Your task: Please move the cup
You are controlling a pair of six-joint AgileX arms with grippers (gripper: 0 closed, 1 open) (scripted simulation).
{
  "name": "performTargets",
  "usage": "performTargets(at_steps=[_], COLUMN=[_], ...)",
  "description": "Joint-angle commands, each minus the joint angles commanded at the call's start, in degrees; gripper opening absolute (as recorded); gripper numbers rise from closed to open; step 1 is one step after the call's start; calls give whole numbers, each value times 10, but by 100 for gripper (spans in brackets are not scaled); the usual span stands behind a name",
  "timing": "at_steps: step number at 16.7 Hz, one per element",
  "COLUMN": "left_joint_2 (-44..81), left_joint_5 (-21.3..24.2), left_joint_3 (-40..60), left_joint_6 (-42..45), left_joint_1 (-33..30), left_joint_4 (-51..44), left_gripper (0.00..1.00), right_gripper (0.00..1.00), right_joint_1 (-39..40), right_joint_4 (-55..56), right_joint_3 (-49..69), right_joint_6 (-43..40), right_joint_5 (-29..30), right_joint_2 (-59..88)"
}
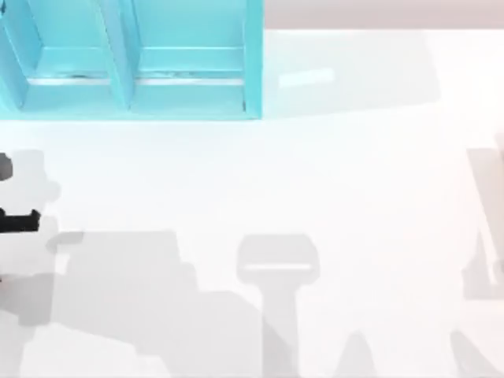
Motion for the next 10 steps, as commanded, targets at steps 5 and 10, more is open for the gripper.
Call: performTargets(at_steps=[5, 10], left_joint_2=[0, 0], left_joint_5=[0, 0], left_joint_3=[0, 0], left_joint_6=[0, 0], left_joint_1=[0, 0], left_joint_4=[0, 0], left_gripper=[15, 53], right_gripper=[100, 100], right_joint_1=[0, 0], right_joint_4=[0, 0], right_joint_3=[0, 0], right_joint_6=[0, 0], right_joint_5=[0, 0], right_joint_2=[0, 0])
